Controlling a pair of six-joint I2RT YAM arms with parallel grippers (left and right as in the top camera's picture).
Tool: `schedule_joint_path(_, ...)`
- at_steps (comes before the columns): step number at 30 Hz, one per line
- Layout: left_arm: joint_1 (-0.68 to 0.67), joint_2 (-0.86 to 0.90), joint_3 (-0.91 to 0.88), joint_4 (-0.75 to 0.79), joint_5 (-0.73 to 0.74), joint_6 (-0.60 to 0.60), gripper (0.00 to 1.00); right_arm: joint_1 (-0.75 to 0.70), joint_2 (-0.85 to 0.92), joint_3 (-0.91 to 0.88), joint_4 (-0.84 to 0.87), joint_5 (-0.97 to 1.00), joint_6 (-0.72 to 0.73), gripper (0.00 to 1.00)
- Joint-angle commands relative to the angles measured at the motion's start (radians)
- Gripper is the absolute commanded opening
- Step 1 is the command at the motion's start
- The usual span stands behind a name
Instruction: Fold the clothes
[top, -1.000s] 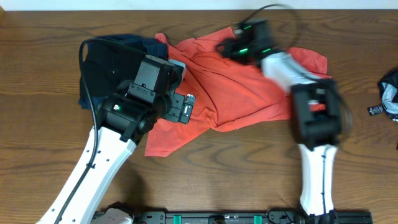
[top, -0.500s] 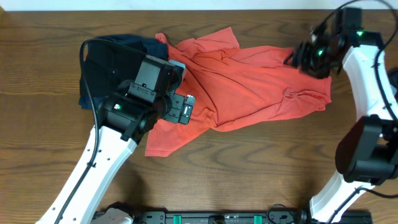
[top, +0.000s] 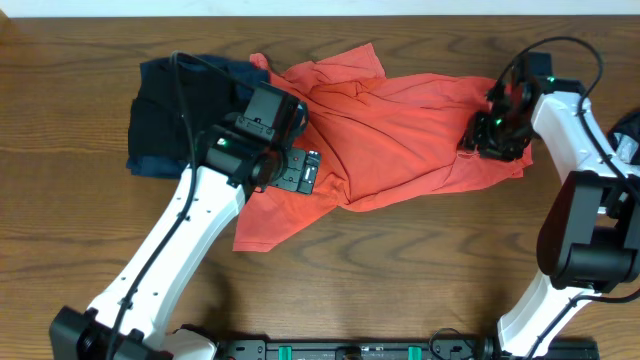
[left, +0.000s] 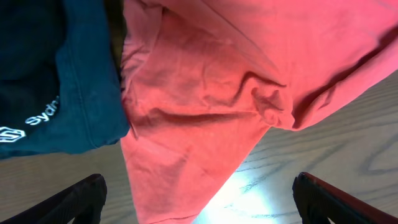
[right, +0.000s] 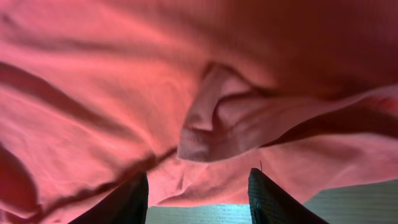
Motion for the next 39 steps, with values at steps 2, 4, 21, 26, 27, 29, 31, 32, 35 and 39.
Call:
schedule_joint_path(2,0.003,0.027,0.012,-0.008,0.019,-0.011,0.97,0.030,0.003,-0.055,0.037,0.017,0.000,0.50)
schedule_joint_path(4,0.003,0.030,0.012,-0.010,0.030,-0.011,0.97,0.036,0.003,-0.070,0.070,0.017,0.032,0.49)
schedule_joint_path(21,0.003,0.032,-0.068,-0.059,0.030,-0.024,0.97,-0.060,-0.033,-0.072,0.100,0.142,0.101,0.01)
schedule_joint_path(26,0.003,0.032,-0.104,-0.034,0.034,-0.037,0.97,-0.097,-0.035,-0.072,0.106,0.096,0.068,0.22)
schedule_joint_path(27,0.003,0.032,-0.109,-0.029,0.034,-0.038,0.97,-0.100,-0.035,-0.072,0.105,0.068,0.040,0.37)
schedule_joint_path(29,0.003,0.032,-0.122,-0.018,0.034,-0.056,0.97,-0.102,-0.035,-0.072,0.102,0.028,0.011,0.49)
schedule_joint_path(31,0.003,0.034,-0.138,-0.013,0.034,-0.080,0.97,-0.101,-0.035,-0.072,0.101,-0.006,-0.008,0.54)
schedule_joint_path(32,0.003,0.035,-0.147,-0.010,0.039,-0.084,0.97,-0.102,-0.035,-0.072,0.099,-0.019,-0.009,0.54)
schedule_joint_path(35,0.003,0.042,-0.191,0.030,0.052,-0.143,0.97,-0.102,-0.035,-0.072,0.094,-0.067,-0.017,0.55)
schedule_joint_path(39,0.003,0.059,-0.295,0.134,0.052,-0.347,0.97,-0.102,-0.035,-0.072,0.088,-0.099,-0.021,0.55)
